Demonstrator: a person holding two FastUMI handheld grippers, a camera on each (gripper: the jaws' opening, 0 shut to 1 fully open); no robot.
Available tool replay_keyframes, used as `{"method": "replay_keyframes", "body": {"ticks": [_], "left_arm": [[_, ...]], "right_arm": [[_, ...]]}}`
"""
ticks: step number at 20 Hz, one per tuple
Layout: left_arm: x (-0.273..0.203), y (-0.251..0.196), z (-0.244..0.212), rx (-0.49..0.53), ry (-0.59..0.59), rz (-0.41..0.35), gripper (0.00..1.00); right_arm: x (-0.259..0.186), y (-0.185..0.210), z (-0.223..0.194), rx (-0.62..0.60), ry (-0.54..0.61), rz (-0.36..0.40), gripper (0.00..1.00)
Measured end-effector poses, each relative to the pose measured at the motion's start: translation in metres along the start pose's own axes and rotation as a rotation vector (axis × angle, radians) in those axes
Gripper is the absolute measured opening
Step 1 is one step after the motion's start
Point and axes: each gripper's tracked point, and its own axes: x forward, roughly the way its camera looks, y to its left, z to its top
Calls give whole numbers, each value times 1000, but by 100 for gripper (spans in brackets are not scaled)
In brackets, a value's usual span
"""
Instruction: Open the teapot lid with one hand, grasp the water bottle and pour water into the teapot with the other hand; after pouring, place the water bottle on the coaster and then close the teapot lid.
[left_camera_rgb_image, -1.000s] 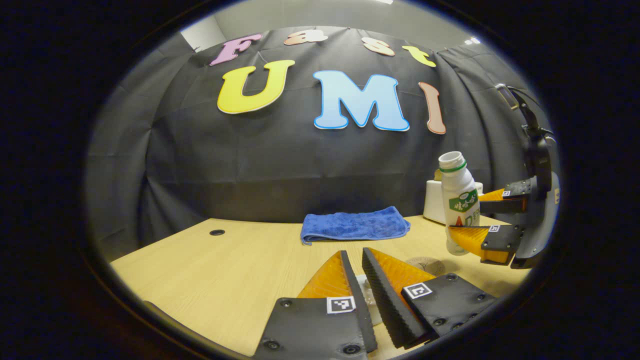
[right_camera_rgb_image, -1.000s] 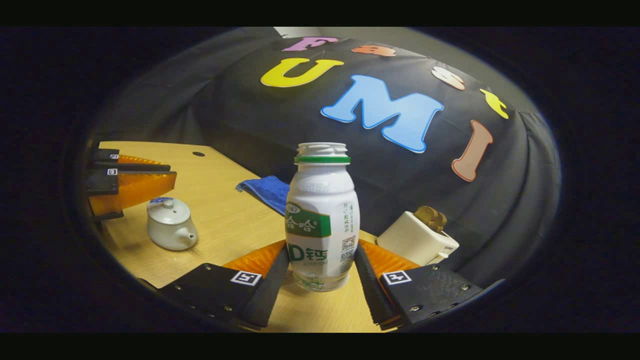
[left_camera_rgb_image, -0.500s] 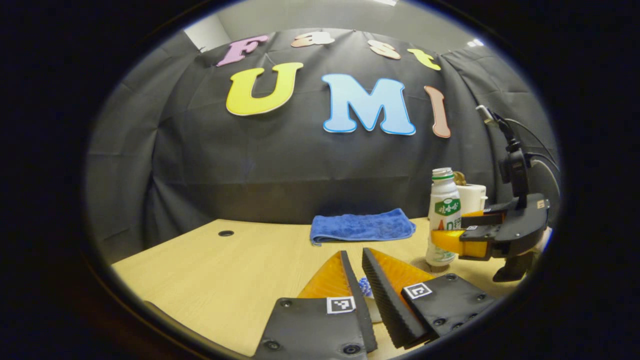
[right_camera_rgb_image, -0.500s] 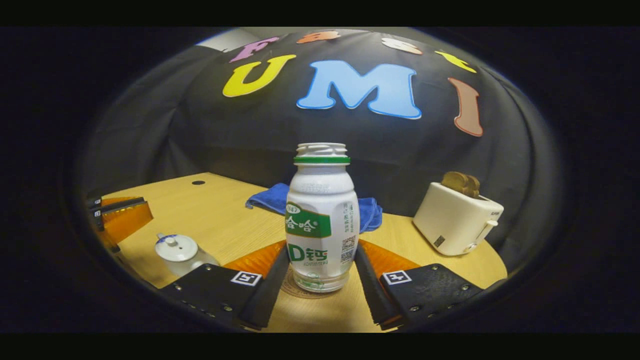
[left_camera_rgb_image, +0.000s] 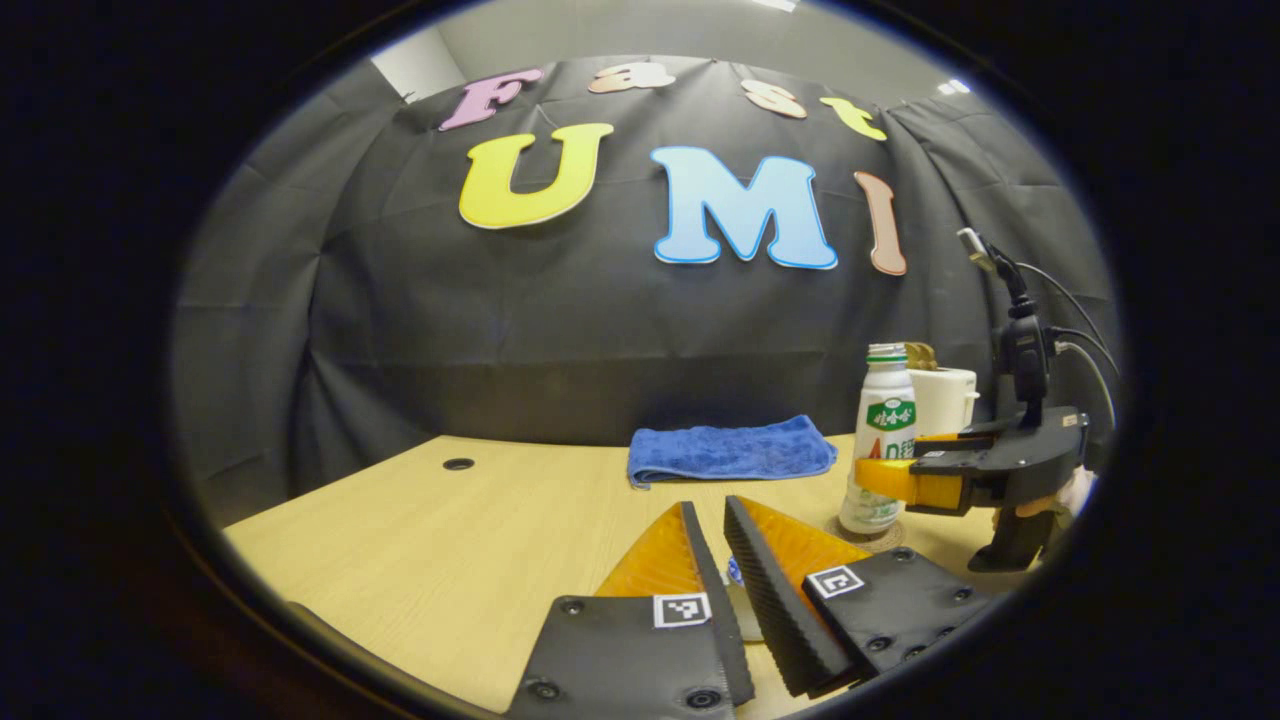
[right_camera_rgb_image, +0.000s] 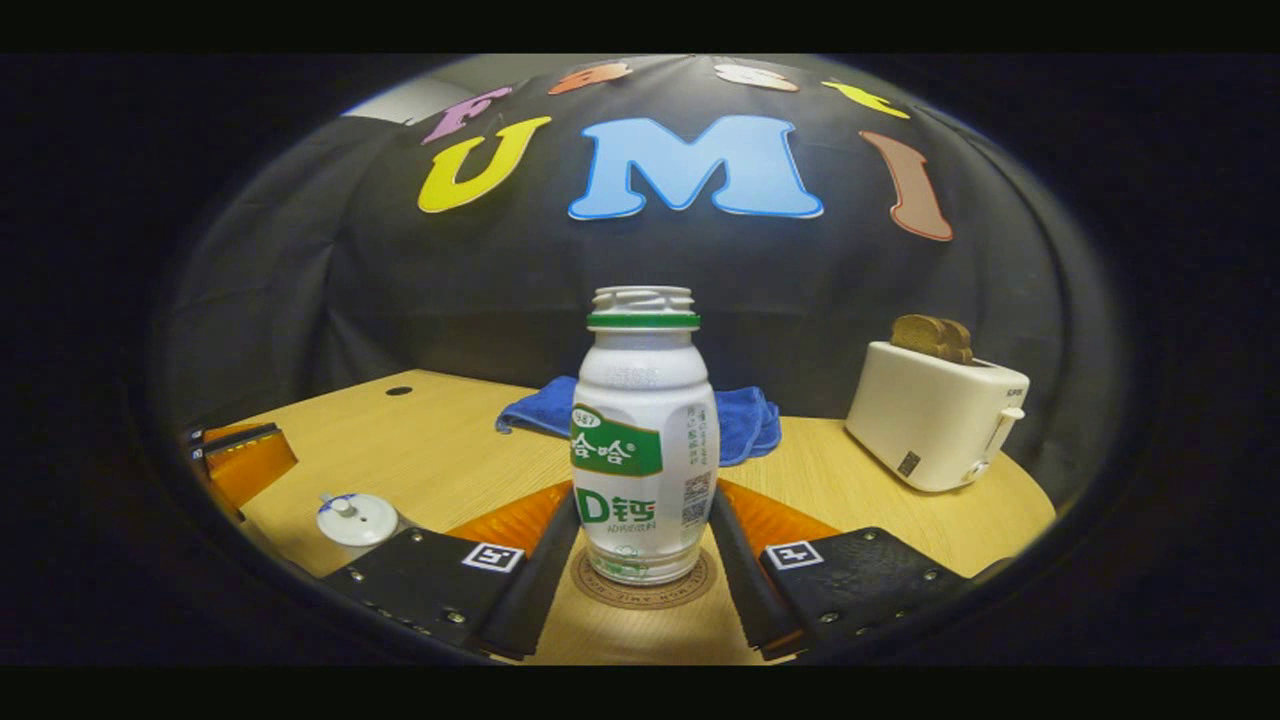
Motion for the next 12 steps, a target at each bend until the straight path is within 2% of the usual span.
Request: {"method": "replay_keyframes", "body": {"ticks": [12], "left_arm": [[1, -2, -3, 1, 8, -8, 0]], "right_arm": [[-1, 1, -5, 62, 4, 5, 75]]}}
